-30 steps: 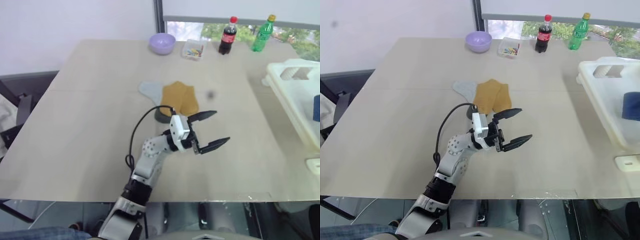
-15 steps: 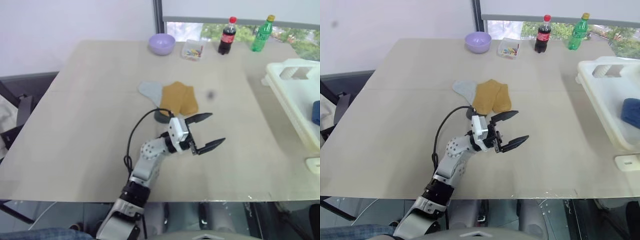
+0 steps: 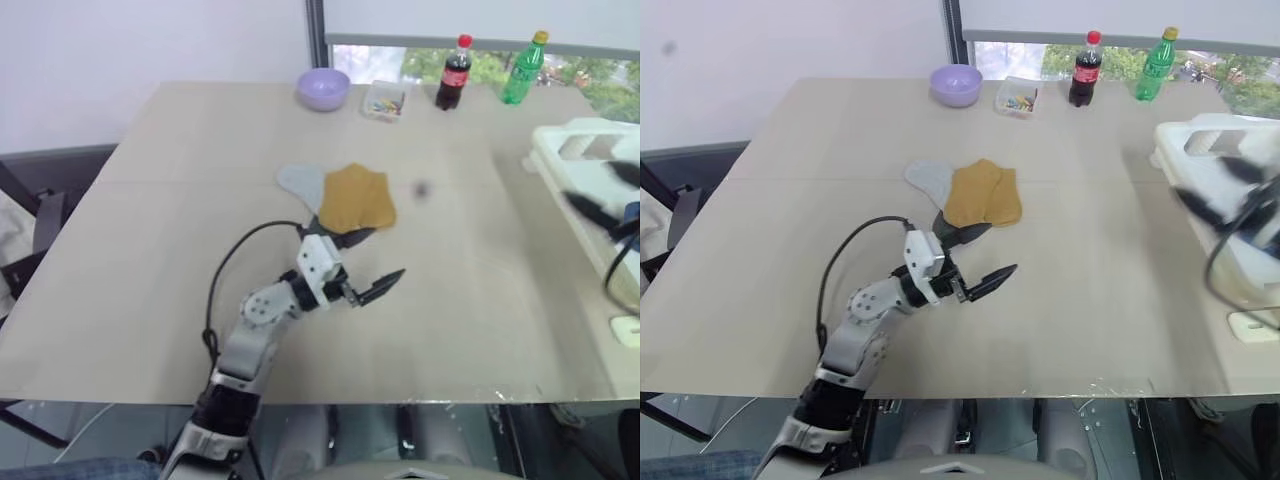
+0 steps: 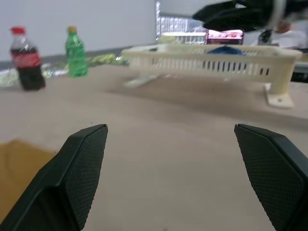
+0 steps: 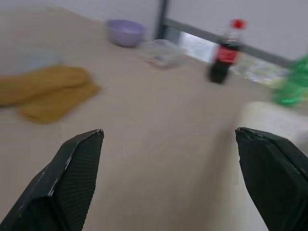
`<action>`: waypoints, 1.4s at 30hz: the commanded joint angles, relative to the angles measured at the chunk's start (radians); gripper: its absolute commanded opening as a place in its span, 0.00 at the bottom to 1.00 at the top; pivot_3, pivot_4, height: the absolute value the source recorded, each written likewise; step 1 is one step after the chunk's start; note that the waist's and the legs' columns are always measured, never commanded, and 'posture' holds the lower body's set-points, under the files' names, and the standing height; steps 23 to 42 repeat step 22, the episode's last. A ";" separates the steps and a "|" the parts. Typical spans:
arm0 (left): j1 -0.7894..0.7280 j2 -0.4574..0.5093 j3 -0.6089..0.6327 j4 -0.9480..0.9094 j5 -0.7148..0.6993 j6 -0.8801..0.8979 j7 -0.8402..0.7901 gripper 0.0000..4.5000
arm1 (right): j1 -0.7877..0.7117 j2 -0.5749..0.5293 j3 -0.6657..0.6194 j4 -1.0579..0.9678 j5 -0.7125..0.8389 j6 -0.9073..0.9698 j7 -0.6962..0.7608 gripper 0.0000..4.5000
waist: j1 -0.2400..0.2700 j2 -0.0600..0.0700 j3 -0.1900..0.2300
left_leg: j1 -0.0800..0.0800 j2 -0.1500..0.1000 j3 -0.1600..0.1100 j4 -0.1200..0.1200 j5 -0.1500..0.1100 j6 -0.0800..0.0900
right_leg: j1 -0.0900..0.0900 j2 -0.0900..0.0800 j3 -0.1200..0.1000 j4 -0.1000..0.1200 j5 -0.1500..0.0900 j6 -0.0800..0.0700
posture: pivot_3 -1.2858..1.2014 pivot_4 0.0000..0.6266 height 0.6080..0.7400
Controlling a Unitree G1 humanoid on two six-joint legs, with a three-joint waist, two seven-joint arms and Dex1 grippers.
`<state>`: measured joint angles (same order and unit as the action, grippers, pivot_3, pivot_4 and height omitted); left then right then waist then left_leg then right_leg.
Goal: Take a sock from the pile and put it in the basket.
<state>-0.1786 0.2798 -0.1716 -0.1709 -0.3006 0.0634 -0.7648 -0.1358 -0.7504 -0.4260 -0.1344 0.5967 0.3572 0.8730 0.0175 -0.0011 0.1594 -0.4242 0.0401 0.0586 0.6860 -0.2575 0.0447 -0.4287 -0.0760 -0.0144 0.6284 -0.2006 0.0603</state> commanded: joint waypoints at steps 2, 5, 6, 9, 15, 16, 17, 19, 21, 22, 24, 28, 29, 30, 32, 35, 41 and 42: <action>0.058 0.039 0.040 -0.133 -0.015 0.073 0.051 1.00 | 0.142 0.087 -0.030 -0.197 0.090 -0.001 -0.015 0.99 | -0.001 -0.003 0.000 | 0.001 -0.001 0.000 0.000 0.000 0.000 | 0.001 -0.001 0.001 0.000 0.001 0.002 | 0.52 0.24 0.92; 0.121 0.073 0.058 -0.197 -0.001 0.102 0.081 1.00 | 0.262 0.137 -0.035 -0.245 0.123 -0.015 0.021 0.99 | -0.002 -0.003 0.000 | 0.009 -0.001 -0.001 0.000 0.000 0.000 | 0.009 -0.001 0.000 -0.001 -0.002 -0.002 | 0.52 0.24 0.92; 0.148 0.084 0.067 -0.221 -0.003 0.105 0.087 1.00 | 0.302 0.147 -0.038 -0.253 0.126 -0.022 0.036 0.99 | -0.004 -0.003 0.000 | 0.010 0.000 -0.001 0.000 -0.001 0.000 | 0.009 -0.001 0.001 -0.001 -0.002 -0.002 | 0.52 0.24 0.92; 0.247 0.123 0.097 -0.296 -0.012 0.129 0.102 1.00 | 0.423 0.148 -0.043 -0.230 0.099 -0.078 0.119 0.99 | -0.005 -0.003 0.000 | 0.011 0.001 0.000 0.000 -0.001 0.000 | 0.009 -0.001 0.001 -0.001 -0.002 -0.002 | 0.52 0.24 0.92; 0.378 0.179 0.141 -0.345 0.011 0.106 0.115 1.00 | 0.508 0.107 -0.045 -0.134 0.041 -0.163 0.218 0.99 | -0.005 -0.003 0.000 | 0.013 0.002 0.002 0.000 -0.001 0.000 | 0.009 -0.002 0.002 -0.001 -0.002 0.000 | 0.52 0.24 0.92; 0.388 0.184 0.146 -0.347 0.017 0.101 0.119 1.00 | 0.511 0.102 -0.052 -0.117 0.034 -0.176 0.225 0.99 | -0.005 -0.003 0.000 | 0.013 0.002 0.001 0.000 -0.001 0.000 | 0.009 -0.002 0.002 -0.001 -0.002 0.000 | 0.52 0.24 0.92; 0.406 0.188 0.159 -0.350 0.019 0.096 0.124 1.00 | 0.516 0.088 -0.063 -0.098 0.033 -0.184 0.246 0.99 | -0.005 -0.003 0.000 | 0.013 0.002 0.001 0.000 -0.001 0.000 | 0.009 -0.002 0.002 -0.001 -0.002 0.000 | 0.52 0.24 0.92; 0.437 0.191 0.181 -0.360 0.014 0.095 0.136 1.00 | 0.519 0.065 -0.084 -0.069 0.032 -0.194 0.267 0.99 | -0.005 -0.003 0.000 | 0.012 0.003 0.002 0.000 -0.001 0.000 | 0.008 -0.002 0.002 -0.001 -0.002 0.000 | 0.52 0.24 0.92; 0.461 0.194 0.195 -0.371 0.004 0.096 0.137 1.00 | 0.518 0.052 -0.086 -0.059 0.034 -0.198 0.277 0.99 | -0.004 -0.003 0.000 | 0.011 0.003 0.002 0.000 -0.001 0.000 | 0.007 -0.002 0.002 -0.001 -0.002 0.000 | 0.52 0.24 0.92; 0.470 0.198 0.198 -0.375 0.004 0.092 0.135 1.00 | 0.517 0.049 -0.085 -0.057 0.032 -0.201 0.280 0.99 | -0.004 -0.003 0.000 | 0.011 0.002 0.002 0.000 -0.001 0.000 | 0.007 -0.002 0.002 -0.002 -0.002 0.000 | 0.52 0.24 0.92; 0.470 0.198 0.198 -0.375 0.004 0.092 0.135 1.00 | 0.517 0.049 -0.085 -0.057 0.032 -0.201 0.280 0.99 | -0.004 -0.003 0.000 | 0.011 0.002 0.002 0.000 -0.001 0.000 | 0.007 -0.002 0.002 -0.002 -0.002 0.000 | 0.52 0.24 0.92; 0.470 0.198 0.198 -0.375 0.004 0.092 0.135 1.00 | 0.517 0.049 -0.085 -0.057 0.032 -0.201 0.280 0.99 | -0.004 -0.003 0.000 | 0.011 0.002 0.002 0.000 -0.001 0.000 | 0.007 -0.002 0.002 -0.002 -0.002 0.000 | 0.52 0.24 0.92; 0.470 0.198 0.198 -0.375 0.004 0.092 0.135 1.00 | 0.517 0.049 -0.085 -0.057 0.032 -0.201 0.280 0.99 | -0.004 -0.003 0.000 | 0.011 0.002 0.002 0.000 -0.001 0.000 | 0.007 -0.002 0.002 -0.002 -0.002 0.000 | 0.52 0.24 0.92; 0.470 0.198 0.198 -0.375 0.004 0.092 0.135 1.00 | 0.517 0.049 -0.085 -0.057 0.032 -0.201 0.280 0.99 | -0.004 -0.003 0.000 | 0.011 0.002 0.002 0.000 -0.001 0.000 | 0.007 -0.002 0.002 -0.002 -0.002 0.000 | 0.52 0.24 0.92; 0.470 0.198 0.198 -0.375 0.004 0.092 0.135 1.00 | 0.517 0.049 -0.085 -0.057 0.032 -0.201 0.280 0.99 | -0.004 -0.003 0.000 | 0.011 0.002 0.002 0.000 -0.001 0.000 | 0.007 -0.002 0.002 -0.002 -0.002 0.000 | 0.52 0.24 0.92; 0.470 0.198 0.198 -0.375 0.004 0.092 0.135 1.00 | 0.517 0.049 -0.085 -0.057 0.032 -0.201 0.280 0.99 | -0.004 -0.003 0.000 | 0.011 0.002 0.002 0.000 -0.001 0.000 | 0.007 -0.002 0.002 -0.002 -0.002 0.000 | 0.52 0.24 0.92; 0.470 0.198 0.198 -0.375 0.004 0.092 0.135 1.00 | 0.517 0.049 -0.085 -0.057 0.032 -0.201 0.280 0.99 | -0.004 -0.003 0.000 | 0.011 0.002 0.002 0.000 -0.001 0.000 | 0.007 -0.002 0.002 -0.002 -0.002 0.000 | 0.52 0.24 0.92; 0.470 0.198 0.198 -0.375 0.004 0.092 0.135 1.00 | 0.517 0.049 -0.085 -0.057 0.032 -0.201 0.280 0.99 | -0.004 -0.003 0.000 | 0.011 0.002 0.002 0.000 -0.001 0.000 | 0.007 -0.002 0.002 -0.002 -0.002 0.000 | 0.52 0.24 0.92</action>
